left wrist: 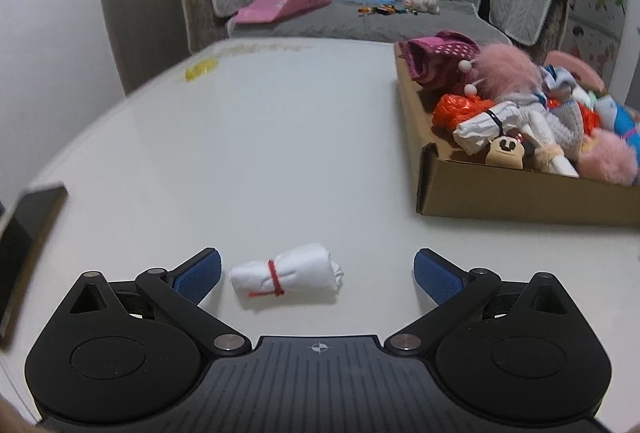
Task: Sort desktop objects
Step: 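Close left gripper on red-banded white bundle while right grasps black-tied white cloth bundle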
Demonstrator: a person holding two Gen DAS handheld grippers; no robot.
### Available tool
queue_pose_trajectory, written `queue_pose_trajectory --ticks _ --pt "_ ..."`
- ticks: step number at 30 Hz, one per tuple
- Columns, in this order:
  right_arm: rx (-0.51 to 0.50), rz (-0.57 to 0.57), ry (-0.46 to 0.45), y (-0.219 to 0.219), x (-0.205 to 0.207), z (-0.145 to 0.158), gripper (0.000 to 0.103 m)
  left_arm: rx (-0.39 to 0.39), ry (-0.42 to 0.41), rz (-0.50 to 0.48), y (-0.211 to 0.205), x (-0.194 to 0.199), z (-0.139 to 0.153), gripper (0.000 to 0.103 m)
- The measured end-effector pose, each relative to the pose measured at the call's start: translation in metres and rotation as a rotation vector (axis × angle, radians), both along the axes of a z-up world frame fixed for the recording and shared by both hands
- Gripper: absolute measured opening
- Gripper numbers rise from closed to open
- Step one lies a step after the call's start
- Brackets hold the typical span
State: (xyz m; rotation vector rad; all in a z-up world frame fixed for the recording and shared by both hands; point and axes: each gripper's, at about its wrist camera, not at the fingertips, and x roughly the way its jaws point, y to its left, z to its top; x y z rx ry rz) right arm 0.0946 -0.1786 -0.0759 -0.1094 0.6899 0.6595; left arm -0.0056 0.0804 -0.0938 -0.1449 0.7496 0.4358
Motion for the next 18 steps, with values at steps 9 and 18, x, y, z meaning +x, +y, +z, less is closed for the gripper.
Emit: queue_pose_trajectory --ticks 9,18 --pt "-0.038 0.023 -0.003 0.0063 0.0 0.0018 0.101 -0.005 -0.006 0.005 0.001 -0.0056 0.0004 0.103" --pt "-0.063 0.066 -0.065 0.0103 -0.0085 0.0041 0.059 -0.001 -0.026 -0.044 -0.0066 -0.0114 0.0038 0.084"
